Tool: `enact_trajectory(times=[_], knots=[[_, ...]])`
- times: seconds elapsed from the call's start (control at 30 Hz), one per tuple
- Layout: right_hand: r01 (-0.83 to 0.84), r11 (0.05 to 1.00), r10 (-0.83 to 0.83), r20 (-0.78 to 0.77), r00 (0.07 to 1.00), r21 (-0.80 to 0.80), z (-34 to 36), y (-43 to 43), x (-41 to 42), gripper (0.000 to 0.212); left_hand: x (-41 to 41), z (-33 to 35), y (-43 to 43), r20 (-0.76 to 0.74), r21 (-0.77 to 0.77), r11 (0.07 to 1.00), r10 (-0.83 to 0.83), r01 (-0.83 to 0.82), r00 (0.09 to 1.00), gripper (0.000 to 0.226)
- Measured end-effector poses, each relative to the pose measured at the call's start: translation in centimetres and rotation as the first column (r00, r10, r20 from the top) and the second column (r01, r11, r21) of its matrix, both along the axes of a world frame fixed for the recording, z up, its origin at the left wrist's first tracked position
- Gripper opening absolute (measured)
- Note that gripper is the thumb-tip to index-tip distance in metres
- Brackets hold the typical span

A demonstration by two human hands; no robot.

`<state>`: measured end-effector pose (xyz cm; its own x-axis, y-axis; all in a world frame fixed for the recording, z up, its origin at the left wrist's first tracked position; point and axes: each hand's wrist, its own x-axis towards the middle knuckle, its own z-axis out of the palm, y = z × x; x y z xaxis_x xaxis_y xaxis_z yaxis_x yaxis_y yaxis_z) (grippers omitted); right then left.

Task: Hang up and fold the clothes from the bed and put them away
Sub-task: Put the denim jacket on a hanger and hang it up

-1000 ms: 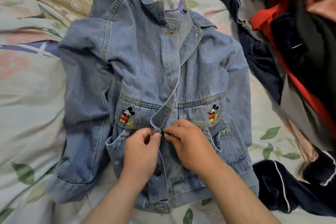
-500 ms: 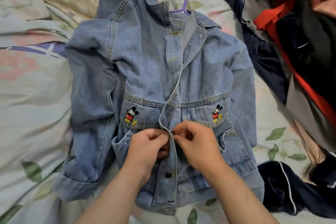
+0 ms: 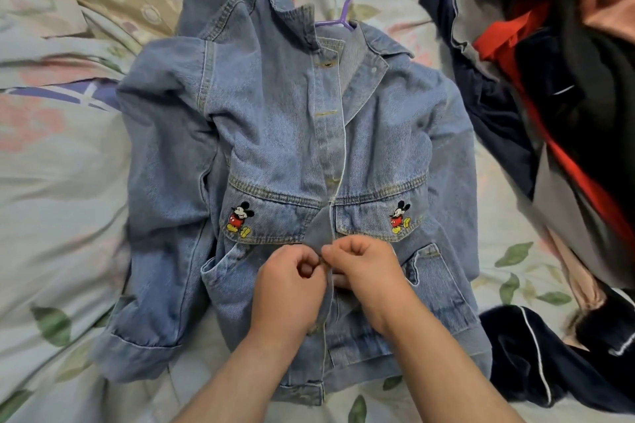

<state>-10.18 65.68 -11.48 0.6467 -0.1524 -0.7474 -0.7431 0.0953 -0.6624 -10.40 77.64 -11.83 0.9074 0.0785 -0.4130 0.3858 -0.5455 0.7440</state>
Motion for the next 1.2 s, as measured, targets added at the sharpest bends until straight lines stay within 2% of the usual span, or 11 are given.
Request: enact_trajectory(times=[0.07, 0.2, 0.33, 0.47, 0.57, 0.63, 0.73, 0.83, 0.93, 1.07, 1.2], knots=[[0.051, 0.999, -0.051, -0.034, 0.998, 0.012, -0.6, 0.0, 0.0, 0.042, -0.2, -0.1, -0.1, 0.037, -0.006, 1.0, -0.001, 0.001, 0.999, 0.025], [0.1, 0.994, -0.101, -0.016, 0.995, -0.048, -1.3, 0.5, -0.2, 0.042, -0.7, -0.4, -0.1, 0.055, -0.022, 1.0, 0.015, -0.013, 0.998, 0.025], [0.187, 0.981, -0.185, -0.049, 0.982, 0.049, -1.6, 0.9, -0.2, 0.044, -0.8, -0.7, 0.1, 0.033, -0.075, 0.995, 0.065, -0.062, 0.997, 0.03], [0.171, 0.985, -0.167, -0.084, 0.982, 0.036, -1.7, 1.0, 0.1, 0.04, -0.6, -0.7, 0.1, 0.081, -0.09, 0.996, 0.023, -0.016, 0.996, 0.032], [0.157, 0.988, -0.156, -0.073, 0.985, 0.01, -1.7, 1.0, 0.2, 0.024, -0.8, -0.6, -0.1, 0.108, -0.075, 0.997, 0.01, -0.002, 0.994, 0.031], [0.165, 0.986, -0.164, -0.064, 0.984, 0.008, -1.7, 1.0, 0.2, 0.023, -0.8, -0.7, -0.1, 0.074, -0.092, 0.995, 0.04, -0.033, 0.996, 0.028], [0.202, 0.979, -0.2, -0.052, 0.978, 0.029, -2.0, 1.2, 0.2, 0.034, -0.5, -1.0, 0.0, 0.001, -0.121, 0.988, 0.098, -0.097, 0.995, 0.025], [0.238, 0.971, -0.237, -0.023, 0.971, 0.026, -2.2, 1.3, 0.1, 0.035, 0.4, -1.1, 0.2, -0.188, -0.237, 0.943, 0.192, -0.234, 0.963, 0.023], [0.297, 0.95, -0.297, -0.014, 0.955, 0.094, -2.2, 1.5, -0.1, 0.034, 1.1, -1.3, 0.5, -0.329, -0.31, 0.896, 0.212, -0.317, 0.92, 0.026], [0.281, 0.945, -0.278, -0.042, 0.96, 0.165, -2.1, 1.3, 0.1, 0.027, 1.2, -1.2, 0.6, -0.324, -0.313, 0.904, 0.186, -0.291, 0.928, 0.027], [0.234, 0.961, -0.23, -0.045, 0.972, 0.149, -2.2, 1.0, 0.0, 0.032, 0.6, -1.3, 0.3, -0.209, -0.23, 0.948, 0.171, -0.218, 0.963, 0.024]])
